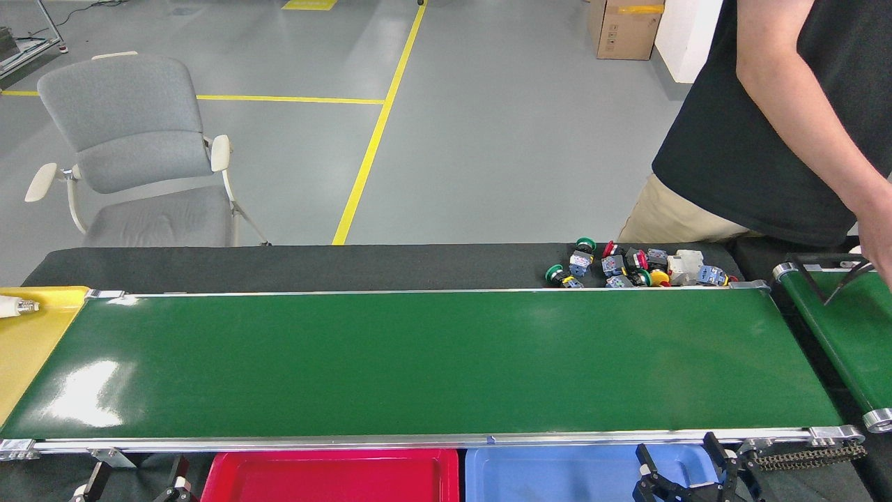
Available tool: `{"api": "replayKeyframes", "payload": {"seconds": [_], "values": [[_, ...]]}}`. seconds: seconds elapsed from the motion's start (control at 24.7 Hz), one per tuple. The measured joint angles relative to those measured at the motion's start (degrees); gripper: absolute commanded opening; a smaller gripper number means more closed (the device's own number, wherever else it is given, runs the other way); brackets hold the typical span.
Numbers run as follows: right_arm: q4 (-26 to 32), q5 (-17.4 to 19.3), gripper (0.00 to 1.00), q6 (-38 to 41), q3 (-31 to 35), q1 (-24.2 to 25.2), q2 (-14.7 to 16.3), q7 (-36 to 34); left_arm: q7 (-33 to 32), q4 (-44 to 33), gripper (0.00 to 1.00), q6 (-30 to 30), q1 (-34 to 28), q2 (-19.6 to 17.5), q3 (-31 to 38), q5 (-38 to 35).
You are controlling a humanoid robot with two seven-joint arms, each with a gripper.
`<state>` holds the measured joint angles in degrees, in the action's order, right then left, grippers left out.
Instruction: Pick switch part from conveyor to tray
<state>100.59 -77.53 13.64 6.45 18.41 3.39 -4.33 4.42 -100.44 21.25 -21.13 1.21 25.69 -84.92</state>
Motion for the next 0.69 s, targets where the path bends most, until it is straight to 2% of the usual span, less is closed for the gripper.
{"api": "replayKeyframes", "payload": {"seconds": [0.28,0.45,0.69], "values": [[0.0,-0.4,1.00,-0.1,0.0,1.3,-0.4,-1.2,0.4,0.3,1.00,-0.3,0.5,-0.1,-0.3,-1.9],[0.0,-0.4,1.00,-2.4,-0.1,1.3,-1.0,-1.0,3.6,0.4,1.00,-0.3,0.6,-0.1,-0.3,-2.0],[0.0,-0.4,1.00,-4.4,0.0,1.3,-1.0,1.9,5.7,0.8,1.00,-0.4,2.0,-1.3,-0.3,-2.0]]}}
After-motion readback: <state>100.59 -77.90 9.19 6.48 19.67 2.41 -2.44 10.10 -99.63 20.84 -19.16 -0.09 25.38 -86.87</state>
